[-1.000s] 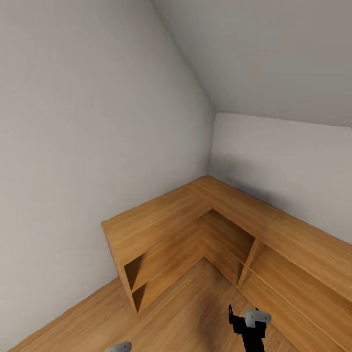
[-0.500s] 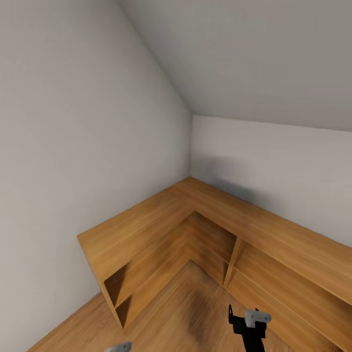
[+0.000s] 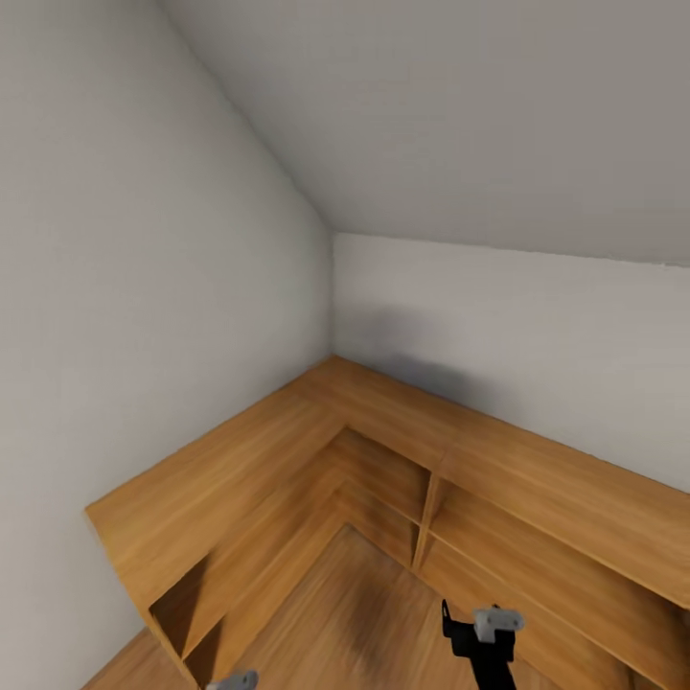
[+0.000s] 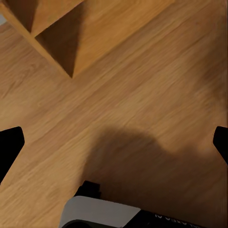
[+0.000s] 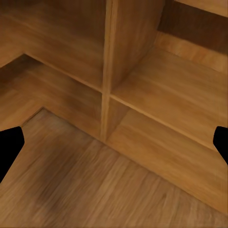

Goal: In the bedroom, organize the workspace by keeping the computer under the desk, ensuring the monitor is on the desk, placing the keyboard on the desk next to the monitor, placing the mouse on the desk next to the keyboard, moving the folder from the swivel chair onto the desk next to the mouse, stacking the notebook on top of the folder with the pen on top of the notebook, and positioning the swivel chair next to the desk.

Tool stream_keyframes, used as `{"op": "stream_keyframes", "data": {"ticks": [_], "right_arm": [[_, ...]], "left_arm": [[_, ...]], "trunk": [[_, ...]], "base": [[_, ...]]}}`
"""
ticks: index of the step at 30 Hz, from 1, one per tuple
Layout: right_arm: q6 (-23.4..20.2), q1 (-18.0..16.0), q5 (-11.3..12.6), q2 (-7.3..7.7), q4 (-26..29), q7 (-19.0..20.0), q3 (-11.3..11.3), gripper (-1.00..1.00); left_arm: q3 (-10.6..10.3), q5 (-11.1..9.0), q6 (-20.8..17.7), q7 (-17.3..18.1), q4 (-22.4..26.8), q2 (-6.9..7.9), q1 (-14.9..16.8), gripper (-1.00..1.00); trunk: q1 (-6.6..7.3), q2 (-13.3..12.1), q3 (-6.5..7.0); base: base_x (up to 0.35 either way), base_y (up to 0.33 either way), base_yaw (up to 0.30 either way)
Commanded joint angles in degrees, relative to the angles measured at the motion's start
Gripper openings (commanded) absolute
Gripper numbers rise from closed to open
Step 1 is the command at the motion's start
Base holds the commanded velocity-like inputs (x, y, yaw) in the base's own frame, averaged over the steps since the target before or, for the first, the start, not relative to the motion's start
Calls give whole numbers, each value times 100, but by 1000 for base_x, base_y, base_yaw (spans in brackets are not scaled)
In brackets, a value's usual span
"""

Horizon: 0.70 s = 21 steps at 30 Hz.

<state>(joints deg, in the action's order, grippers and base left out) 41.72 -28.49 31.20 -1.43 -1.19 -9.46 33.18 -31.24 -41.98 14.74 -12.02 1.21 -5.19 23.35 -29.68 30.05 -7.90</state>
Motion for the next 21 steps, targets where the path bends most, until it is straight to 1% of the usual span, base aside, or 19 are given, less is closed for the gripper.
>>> {"op": "stream_keyframes", "data": {"ticks": [1, 5, 8, 21], "right_arm": [[-38, -8, 14, -6, -13, -1, 48, 100], [-77, -8, 17, -13, -13, 19, 48, 100], [-83, -9, 21, -15, -13, 21, 48, 100], [-99, -8, 67, -37, -13, 15, 38, 100]], "left_arm": [[-49, -29, -3, -29, 2, 0, 3, 100], [-49, -29, -7, -29, 2, 1, 3, 100], [-49, -29, 7, -29, 2, 1, 3, 100], [-49, -29, 36, -29, 1, 1, 3, 100]], "trunk": [[-6, 9, -6], [-6, 9, 10], [-6, 9, 20], [-6, 9, 47]], "base": [[318, 0, -274], [311, 0, -277], [157, 0, -282], [19, 0, -292]]}}
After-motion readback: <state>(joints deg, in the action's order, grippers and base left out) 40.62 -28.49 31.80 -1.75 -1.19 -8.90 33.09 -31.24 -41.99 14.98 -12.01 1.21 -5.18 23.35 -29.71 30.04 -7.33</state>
